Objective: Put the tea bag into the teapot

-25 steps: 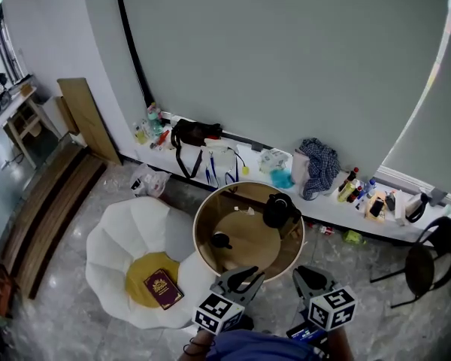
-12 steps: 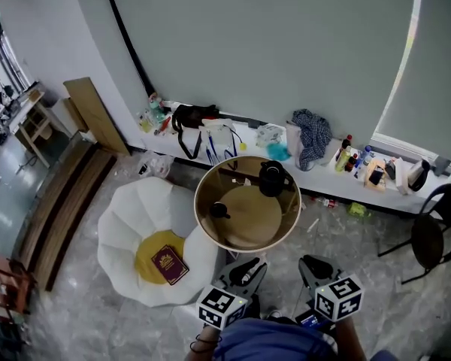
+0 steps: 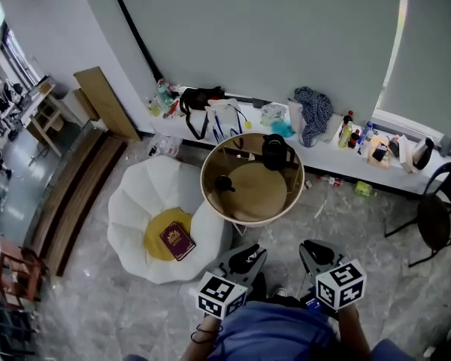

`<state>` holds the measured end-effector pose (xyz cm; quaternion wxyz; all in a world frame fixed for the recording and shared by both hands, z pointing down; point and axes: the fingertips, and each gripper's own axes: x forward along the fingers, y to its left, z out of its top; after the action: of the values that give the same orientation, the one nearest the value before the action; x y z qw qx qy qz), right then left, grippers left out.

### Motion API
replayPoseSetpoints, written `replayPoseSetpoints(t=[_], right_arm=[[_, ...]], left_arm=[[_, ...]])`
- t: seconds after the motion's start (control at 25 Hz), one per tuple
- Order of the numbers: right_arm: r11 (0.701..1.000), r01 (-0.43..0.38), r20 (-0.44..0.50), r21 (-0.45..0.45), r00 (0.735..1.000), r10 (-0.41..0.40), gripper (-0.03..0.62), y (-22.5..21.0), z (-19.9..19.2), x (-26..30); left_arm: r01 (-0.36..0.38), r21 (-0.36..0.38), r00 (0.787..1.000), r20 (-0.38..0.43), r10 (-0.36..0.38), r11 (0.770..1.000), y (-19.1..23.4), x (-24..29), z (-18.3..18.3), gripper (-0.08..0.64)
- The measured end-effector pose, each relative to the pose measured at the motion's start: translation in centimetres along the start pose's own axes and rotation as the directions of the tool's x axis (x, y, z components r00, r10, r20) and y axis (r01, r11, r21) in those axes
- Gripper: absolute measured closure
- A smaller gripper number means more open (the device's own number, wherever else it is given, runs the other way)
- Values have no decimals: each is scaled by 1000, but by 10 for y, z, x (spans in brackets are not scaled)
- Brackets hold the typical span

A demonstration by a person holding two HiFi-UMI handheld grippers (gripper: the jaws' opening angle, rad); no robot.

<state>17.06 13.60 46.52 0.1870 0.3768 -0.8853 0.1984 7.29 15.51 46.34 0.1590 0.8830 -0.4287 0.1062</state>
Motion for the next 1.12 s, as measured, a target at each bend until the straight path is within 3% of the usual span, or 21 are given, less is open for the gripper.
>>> replayPoseSetpoints(t=[0.52,1.12], right_arm=[[999,3,1,-48,1000,-3,552,7,-11,-24],[994,113,63,3,992,-113,557,-39,1,-50]], left_arm=[[14,30,1000,-15,-13,999,-27,-10,-3,485],[9,31,1000,-23,-8,999,-28,-9,-1,485]])
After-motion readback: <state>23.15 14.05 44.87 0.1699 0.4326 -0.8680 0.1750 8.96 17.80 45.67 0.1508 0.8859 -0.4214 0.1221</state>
